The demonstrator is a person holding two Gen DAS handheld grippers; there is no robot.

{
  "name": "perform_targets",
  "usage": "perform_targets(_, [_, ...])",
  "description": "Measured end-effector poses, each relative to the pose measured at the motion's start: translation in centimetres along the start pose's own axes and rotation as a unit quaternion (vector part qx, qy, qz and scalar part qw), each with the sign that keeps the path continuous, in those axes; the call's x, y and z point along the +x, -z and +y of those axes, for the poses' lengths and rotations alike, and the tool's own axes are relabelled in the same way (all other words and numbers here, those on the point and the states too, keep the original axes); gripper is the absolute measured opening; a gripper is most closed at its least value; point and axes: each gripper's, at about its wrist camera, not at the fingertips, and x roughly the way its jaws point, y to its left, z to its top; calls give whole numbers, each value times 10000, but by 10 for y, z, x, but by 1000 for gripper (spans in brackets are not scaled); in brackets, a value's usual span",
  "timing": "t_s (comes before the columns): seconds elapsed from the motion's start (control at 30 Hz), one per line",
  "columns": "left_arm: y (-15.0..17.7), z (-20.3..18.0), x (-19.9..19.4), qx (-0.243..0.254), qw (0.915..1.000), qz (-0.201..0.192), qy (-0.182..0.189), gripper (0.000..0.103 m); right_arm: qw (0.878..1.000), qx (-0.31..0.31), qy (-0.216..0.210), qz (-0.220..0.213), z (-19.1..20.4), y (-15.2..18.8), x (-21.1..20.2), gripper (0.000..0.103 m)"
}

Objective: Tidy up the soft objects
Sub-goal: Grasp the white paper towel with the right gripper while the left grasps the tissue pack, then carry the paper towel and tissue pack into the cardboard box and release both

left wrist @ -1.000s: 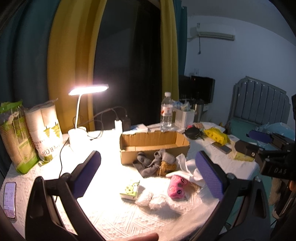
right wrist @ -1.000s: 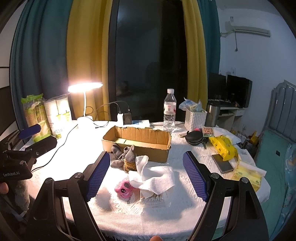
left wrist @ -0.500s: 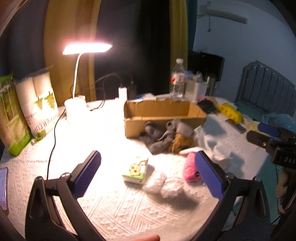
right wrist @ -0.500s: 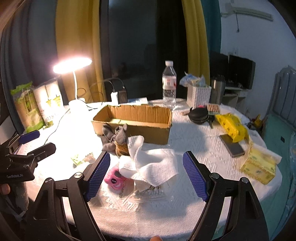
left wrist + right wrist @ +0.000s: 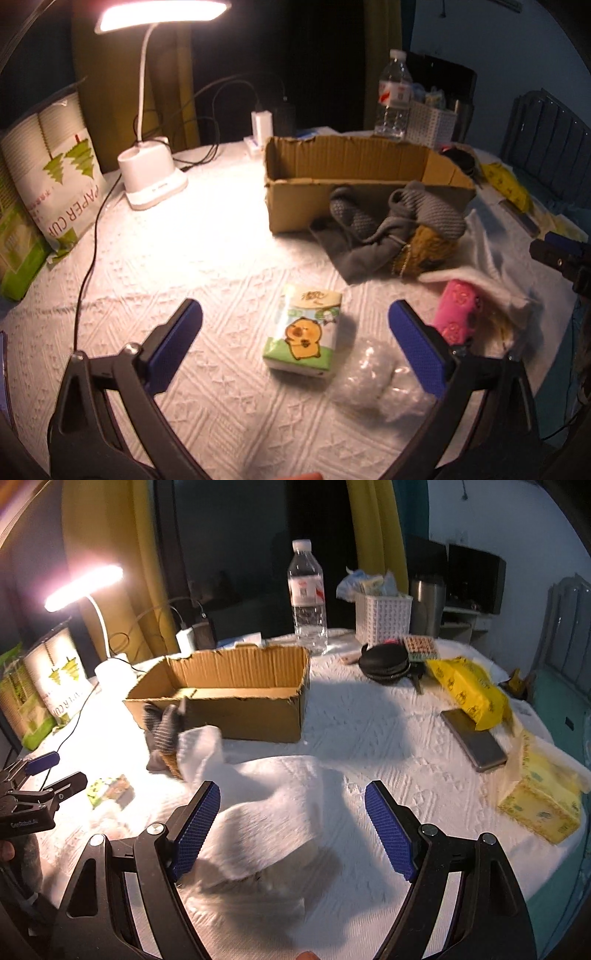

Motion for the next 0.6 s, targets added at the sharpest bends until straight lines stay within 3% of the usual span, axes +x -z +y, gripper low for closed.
perform_targets(0.1, [-1, 2, 16, 12, 9998, 187, 2, 100, 9997, -7, -121, 214, -1, -1, 21, 84])
perform_targets(0.33, [2, 0, 41, 77, 9983, 573, 93, 76, 9980, -115, -328, 527, 3, 1, 54, 81])
perform_targets(0.43, [5, -2, 49, 102, 9969, 740, 240, 55, 9968, -187, -476, 623, 4, 0, 60, 57])
perform_targets(0.47, [5, -3, 51, 91, 9965, 783, 289, 51, 9963, -234, -495, 659, 4, 0, 62, 44])
perform_targets(0.5, [6, -3, 52, 95, 9962, 804, 307, 50, 9962, -259, -494, 667, 5, 1, 63, 33])
perform_targets(0.6, [7, -4, 51, 117, 9964, 774, 336, 47, 9959, -333, -510, 673, 5, 1, 64, 13])
